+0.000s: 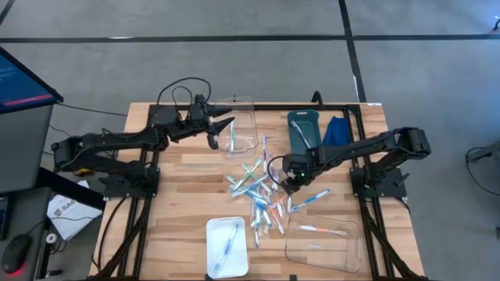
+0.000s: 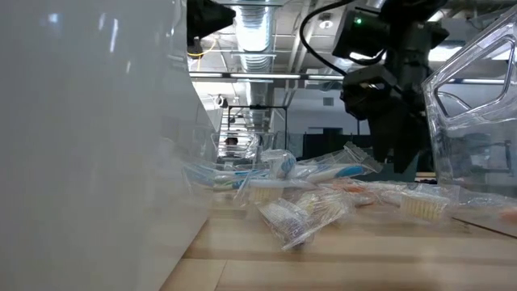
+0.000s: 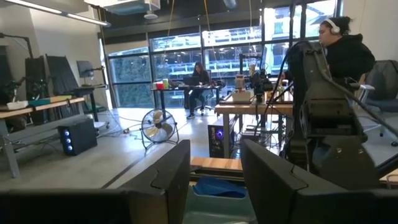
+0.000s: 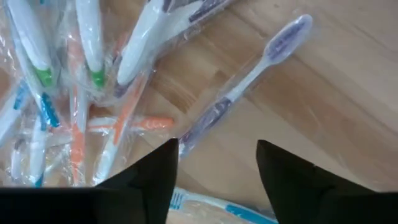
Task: Pick & Place Toothbrushes
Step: Put the purple toothbrush into the green bin
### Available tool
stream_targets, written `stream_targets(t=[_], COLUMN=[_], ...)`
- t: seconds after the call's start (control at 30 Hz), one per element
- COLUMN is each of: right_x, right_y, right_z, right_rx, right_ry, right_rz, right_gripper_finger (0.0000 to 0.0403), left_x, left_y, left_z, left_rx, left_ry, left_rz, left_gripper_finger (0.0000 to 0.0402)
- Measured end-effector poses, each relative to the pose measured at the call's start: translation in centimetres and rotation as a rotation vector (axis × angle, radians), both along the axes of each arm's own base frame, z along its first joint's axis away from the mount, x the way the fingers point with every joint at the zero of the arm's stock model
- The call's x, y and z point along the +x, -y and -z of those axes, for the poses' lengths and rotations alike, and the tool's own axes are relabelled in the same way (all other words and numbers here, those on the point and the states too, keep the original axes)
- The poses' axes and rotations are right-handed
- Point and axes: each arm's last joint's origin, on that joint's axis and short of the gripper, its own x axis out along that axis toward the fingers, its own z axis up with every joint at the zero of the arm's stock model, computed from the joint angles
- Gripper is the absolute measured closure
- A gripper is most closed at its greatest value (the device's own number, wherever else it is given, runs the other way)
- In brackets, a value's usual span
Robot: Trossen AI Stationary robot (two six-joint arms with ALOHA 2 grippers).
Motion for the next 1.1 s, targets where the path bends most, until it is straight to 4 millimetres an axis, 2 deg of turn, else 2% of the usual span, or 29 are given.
stream_targets(t=[0.23,0.5,0.77,1.1], right_x=[0.0,0.5,1.0,2.0], right_y=[0.7,1.0,1.1,1.1], right_z=[0.0,1.5,2.8,2.5], right_rx=[-0.012,0.04,0.149,0.154], right_ry=[0.004,-0.073,-0.113,-0.001], right_rz=[-0.005,0.174,0.216,0.202], right_gripper_finger=[0.0174,0.0196,0.0218,0.0232], left_x=[-0.9,-1.0,-1.0,-1.0], left_y=[0.4,0.4,0.4,0.4], left_z=[-0.7,-0.7,-0.6,-0.5], left_rx=[0.002,-0.003,-0.007,-0.015], left_ry=[0.005,-0.009,-0.018,-0.019], left_rz=[0.0,0.001,0.001,0.003], left_gripper_finger=[0.0266,0.0266,0.0266,0.0266])
